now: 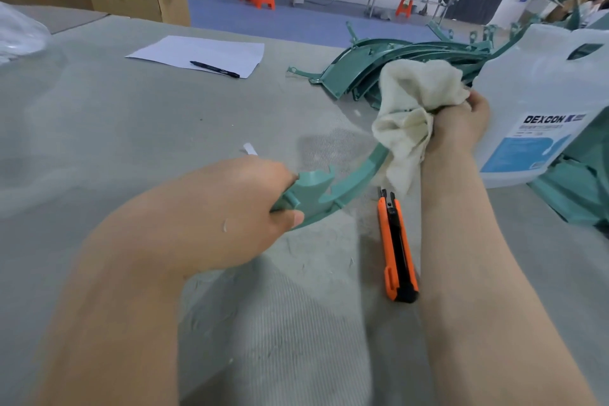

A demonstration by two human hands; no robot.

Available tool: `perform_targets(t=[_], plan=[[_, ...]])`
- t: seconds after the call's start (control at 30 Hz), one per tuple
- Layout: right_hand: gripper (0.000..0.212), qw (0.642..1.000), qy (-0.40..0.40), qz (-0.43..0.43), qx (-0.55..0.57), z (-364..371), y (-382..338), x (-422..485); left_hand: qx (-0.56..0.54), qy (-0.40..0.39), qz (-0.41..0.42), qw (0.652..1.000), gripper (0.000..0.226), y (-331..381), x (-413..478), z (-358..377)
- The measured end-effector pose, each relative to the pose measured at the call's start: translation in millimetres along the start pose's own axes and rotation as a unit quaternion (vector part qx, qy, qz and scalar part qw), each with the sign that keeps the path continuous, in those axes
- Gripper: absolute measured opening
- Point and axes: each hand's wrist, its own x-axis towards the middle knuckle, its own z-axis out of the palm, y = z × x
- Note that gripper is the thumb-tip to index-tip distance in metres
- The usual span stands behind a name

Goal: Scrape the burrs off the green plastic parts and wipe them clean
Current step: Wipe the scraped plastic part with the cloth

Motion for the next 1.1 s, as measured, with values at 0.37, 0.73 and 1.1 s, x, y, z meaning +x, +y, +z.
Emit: perform_targets(t=[0.37, 0.73, 1.1], plan=[[0.029, 0.962, -0.233, -0.044, -0.136, 14.8, 1.1, -43.4, -0.003, -0.013, -0.017, 1.000, 0.034, 2.5, 4.0, -2.5], [0.024, 0.965, -0.185, -0.086, -0.163, 13.2, 10.9, -33.3, -0.005, -0.018, -0.013, 1.000, 0.034, 2.0, 5.2, -1.7], [0.035, 0.983, -0.172, 0.038, -0.052, 8.2, 13.2, -33.2, -0.014, -0.018, -0.009, 1.000, 0.031, 0.8, 4.9, -2.5]])
